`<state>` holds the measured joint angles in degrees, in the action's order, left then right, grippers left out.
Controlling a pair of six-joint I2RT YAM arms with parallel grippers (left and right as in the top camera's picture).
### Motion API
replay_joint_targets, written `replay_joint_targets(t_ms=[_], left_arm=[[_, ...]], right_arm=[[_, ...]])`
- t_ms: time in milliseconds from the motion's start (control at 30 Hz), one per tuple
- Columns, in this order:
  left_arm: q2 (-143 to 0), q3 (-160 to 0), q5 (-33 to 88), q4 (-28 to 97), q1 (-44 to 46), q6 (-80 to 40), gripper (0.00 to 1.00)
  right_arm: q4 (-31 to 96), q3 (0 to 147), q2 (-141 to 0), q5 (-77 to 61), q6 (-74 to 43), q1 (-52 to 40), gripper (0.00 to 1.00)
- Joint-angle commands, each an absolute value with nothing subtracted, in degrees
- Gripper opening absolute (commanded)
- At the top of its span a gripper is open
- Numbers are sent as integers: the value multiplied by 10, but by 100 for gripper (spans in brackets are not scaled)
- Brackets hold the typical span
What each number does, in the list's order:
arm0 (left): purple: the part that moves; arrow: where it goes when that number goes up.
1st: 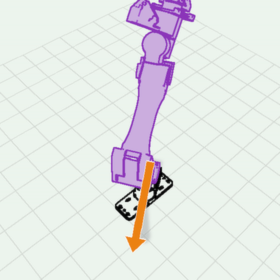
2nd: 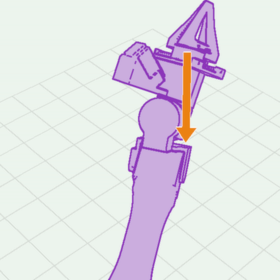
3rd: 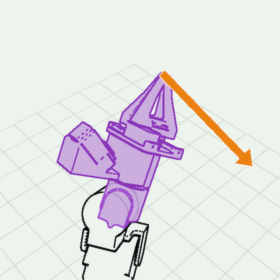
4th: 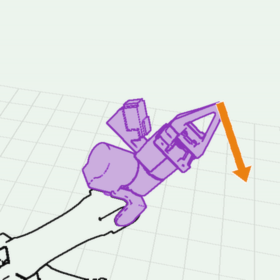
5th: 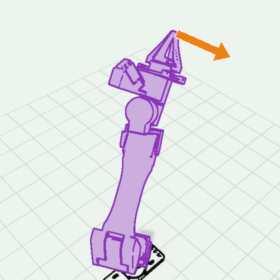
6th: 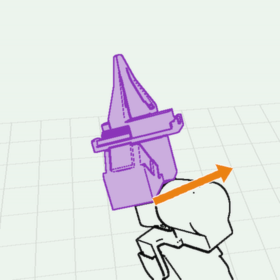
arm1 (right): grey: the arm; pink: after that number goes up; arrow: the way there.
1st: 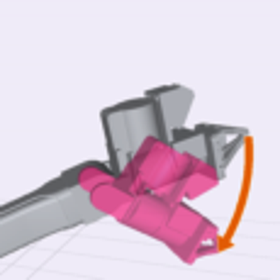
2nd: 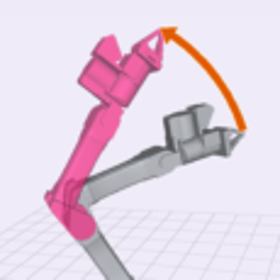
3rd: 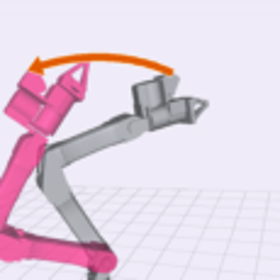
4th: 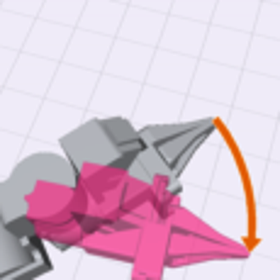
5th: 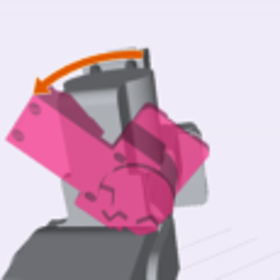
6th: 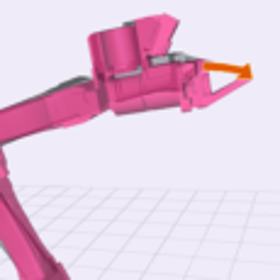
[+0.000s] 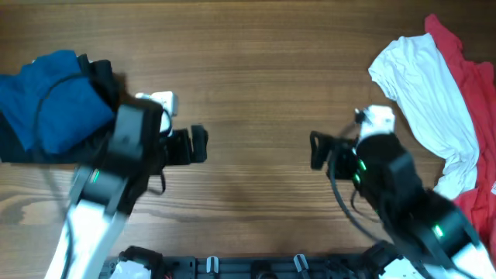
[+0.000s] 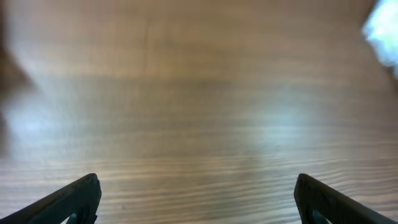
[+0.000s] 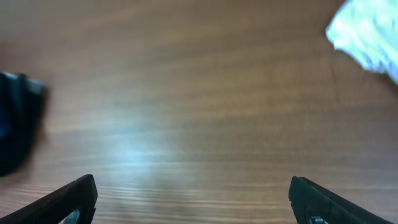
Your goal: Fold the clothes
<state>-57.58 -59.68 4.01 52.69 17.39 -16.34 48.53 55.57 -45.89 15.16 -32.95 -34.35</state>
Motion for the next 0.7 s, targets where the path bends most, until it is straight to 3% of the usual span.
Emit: replay_joint_targets(t_ms=[0, 267, 667], left_arm=[[-474, -599, -21, 535, 206, -159, 100], [-368, -599, -53, 550, 215, -158, 100], [-368, -599, -52, 551, 215, -158, 100]], right_arm=[[494, 524, -391, 230, -341, -396, 100], [533, 501, -341, 294, -399, -435, 100], [532, 501, -345, 294, -399, -435, 100]])
